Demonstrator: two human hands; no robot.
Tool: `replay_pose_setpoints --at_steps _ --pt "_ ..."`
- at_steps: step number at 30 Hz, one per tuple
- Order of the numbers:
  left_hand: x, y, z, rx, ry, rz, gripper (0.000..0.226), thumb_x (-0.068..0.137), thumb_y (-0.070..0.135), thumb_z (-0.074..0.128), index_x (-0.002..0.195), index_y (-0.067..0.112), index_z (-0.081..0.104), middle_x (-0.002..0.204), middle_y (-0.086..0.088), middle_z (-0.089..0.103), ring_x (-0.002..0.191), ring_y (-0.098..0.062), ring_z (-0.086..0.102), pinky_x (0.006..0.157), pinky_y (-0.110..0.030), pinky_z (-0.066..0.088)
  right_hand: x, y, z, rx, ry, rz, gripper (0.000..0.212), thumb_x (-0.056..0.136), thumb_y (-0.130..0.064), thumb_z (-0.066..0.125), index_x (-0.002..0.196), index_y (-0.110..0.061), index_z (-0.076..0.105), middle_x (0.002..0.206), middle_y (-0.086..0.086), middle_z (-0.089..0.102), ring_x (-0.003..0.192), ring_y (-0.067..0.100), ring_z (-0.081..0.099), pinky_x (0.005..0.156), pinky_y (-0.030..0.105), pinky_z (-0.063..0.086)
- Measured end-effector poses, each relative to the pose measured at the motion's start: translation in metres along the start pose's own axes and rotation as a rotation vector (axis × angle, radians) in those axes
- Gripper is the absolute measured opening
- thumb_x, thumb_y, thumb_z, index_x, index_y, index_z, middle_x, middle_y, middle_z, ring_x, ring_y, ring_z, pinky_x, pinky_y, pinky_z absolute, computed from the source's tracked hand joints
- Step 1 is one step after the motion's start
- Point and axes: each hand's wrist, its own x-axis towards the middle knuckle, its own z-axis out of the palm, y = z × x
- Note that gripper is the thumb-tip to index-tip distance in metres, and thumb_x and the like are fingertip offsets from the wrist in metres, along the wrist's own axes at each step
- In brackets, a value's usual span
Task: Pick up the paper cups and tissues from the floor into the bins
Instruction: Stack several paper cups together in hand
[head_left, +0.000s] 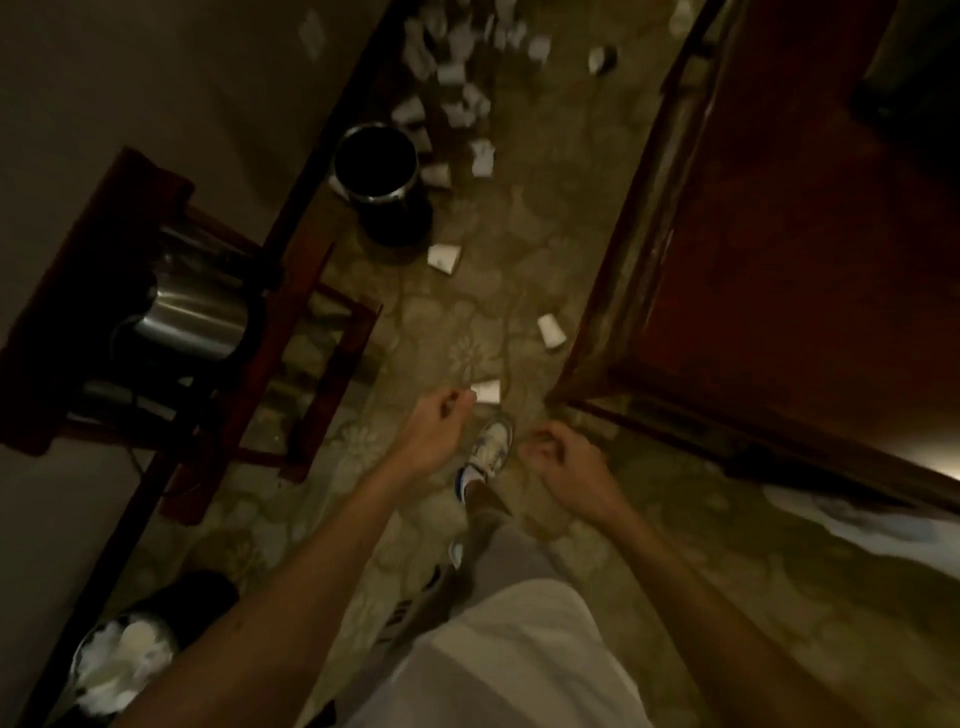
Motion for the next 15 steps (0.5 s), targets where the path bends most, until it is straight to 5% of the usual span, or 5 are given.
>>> replay_pose_setpoints --at_steps 5,7,9,12,15 --pt "0.069 -0.046 0.01 -0.007 -0.127 -0.144 0.02 0.099 0.048 0.046 0.082 0.04 0.054 0.08 0.02 0.058 0.072 0.005 0.055 0.059 -0.017 0.038 0.086 0.006 0.043 0.018 -0.072 0.16 0.007 0.094 -0.025 0.059 0.101 -0.025 0.057 0.095 -0.006 0.061 0.093 0.014 0.06 0.077 0.025 0.04" --pt "0.118 -0.061 0.014 -0.005 -0.123 -0.163 0.016 0.099 0.048 0.048 0.084 0.043 0.053 0.085 0.023 0.057 0.078 0.008 0.053 0.062 -0.015 0.037 0.137 0.012 0.055 -0.002 -0.094 0.178 0.014 0.096 -0.024 0.057 0.108 -0.019 0.06 0.1 -0.001 0.061 0.1 0.02 0.06 0.077 0.026 0.04" --pt "0.153 -0.09 0.022 -0.009 -0.15 -0.213 0.012 0.098 0.048 0.049 0.093 0.041 0.057 0.09 0.021 0.058 0.084 0.002 0.055 0.069 -0.019 0.04 0.176 0.03 0.07 -0.01 -0.116 0.262 0.026 0.097 -0.024 0.055 0.118 -0.01 0.06 0.114 0.009 0.063 0.107 0.026 0.059 0.08 0.028 0.041" --pt "0.193 -0.145 0.037 -0.003 -0.234 -0.315 0.035 0.098 0.051 0.048 0.123 0.029 0.059 0.106 0.009 0.062 0.098 -0.012 0.059 0.084 -0.028 0.046 0.215 0.067 0.103 0.044 -0.154 0.443 0.032 0.097 -0.026 0.055 0.123 -0.008 0.056 0.117 0.018 0.064 0.106 0.035 0.062 0.083 0.036 0.047" --pt "0.25 -0.182 0.055 0.01 -0.279 -0.393 0.047 0.097 0.054 0.048 0.132 0.023 0.056 0.105 -0.001 0.065 0.094 -0.02 0.063 0.082 -0.036 0.053 0.27 0.099 0.124 0.088 -0.168 0.525 0.033 0.097 -0.026 0.053 0.126 -0.009 0.054 0.118 0.018 0.063 0.108 0.036 0.062 0.091 0.042 0.049"
